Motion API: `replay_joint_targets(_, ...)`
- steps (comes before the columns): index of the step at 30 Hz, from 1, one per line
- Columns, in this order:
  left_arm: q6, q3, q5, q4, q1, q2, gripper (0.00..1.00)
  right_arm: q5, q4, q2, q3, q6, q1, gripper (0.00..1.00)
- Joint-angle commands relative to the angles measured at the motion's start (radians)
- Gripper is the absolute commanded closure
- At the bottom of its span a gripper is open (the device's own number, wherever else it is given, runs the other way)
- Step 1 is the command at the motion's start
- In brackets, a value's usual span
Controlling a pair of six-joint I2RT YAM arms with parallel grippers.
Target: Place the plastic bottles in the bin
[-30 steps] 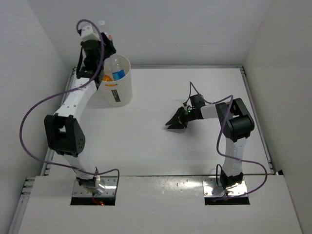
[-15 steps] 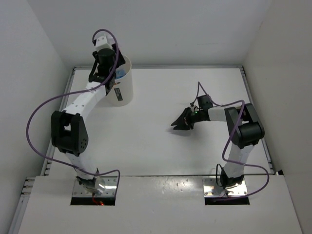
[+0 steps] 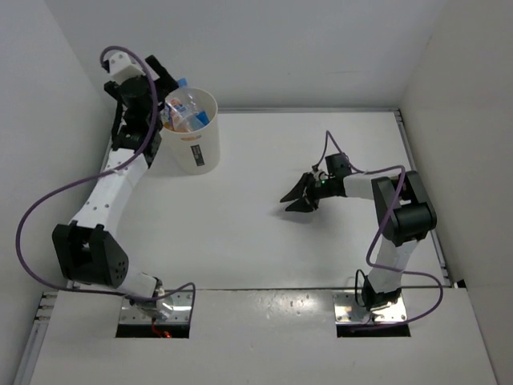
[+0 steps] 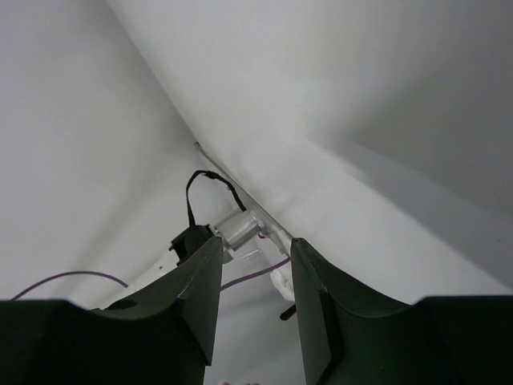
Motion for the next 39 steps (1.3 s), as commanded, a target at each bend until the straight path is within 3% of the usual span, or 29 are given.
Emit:
replay_joint_targets(1, -0.045, 0.032, -0.052, 0.025, 0.086, -0.073, 0.0, -0.018, 0.027, -0.028, 0.062, -0.011, -0.006, 0.6)
replay_joint_targets(4, -0.07, -0.016, -0.099, -0.056, 0.175, -0.102, 0.0, -0.018, 0.027, -0.051, 0.104, -0.011, -0.006, 0.6)
replay_joint_targets(9, -0.115, -0.345, -0.149, -0.098, 0.252, -0.233, 0.0, 0.048, -0.041, -0.12, 0.168, -0.096, -0.024, 0.6)
replay_joint_targets(15, -0.202, -0.582, -0.158, -0.198, 0.252, -0.291, 0.0, 0.384, -0.27, -0.293, 0.271, -0.235, -0.036, 0.6)
replay_joint_targets(20, -0.153, -0.614, -0.193, -0.207, 0.252, -0.291, 0.0, 0.473, -0.336, -0.336, 0.285, -0.28, -0.046, 0.58)
replay_joint_targets(23, -0.119, -0.623, -0.117, -0.15, 0.252, -0.28, 0.0, 0.462, -0.296, -0.388, 0.216, -0.28, -0.055, 0.58)
replay_joint_targets(30, -0.098, -0.591, 0.026, -0.11, 0.252, -0.245, 0.0, 0.568, -0.374, -0.439, 0.245, -0.35, -0.073, 0.57)
replay_joint_targets(35, -0.073, -0.554, 0.104, -0.139, 0.252, -0.201, 0.0, 0.786, -0.41, -0.519, 0.247, -0.324, -0.082, 0.55)
replay_joint_targets(39, -0.042, -0.606, 0.224, -0.074, 0.252, -0.201, 0.0, 0.933, -0.462, -0.543, 0.285, -0.338, -0.091, 0.53)
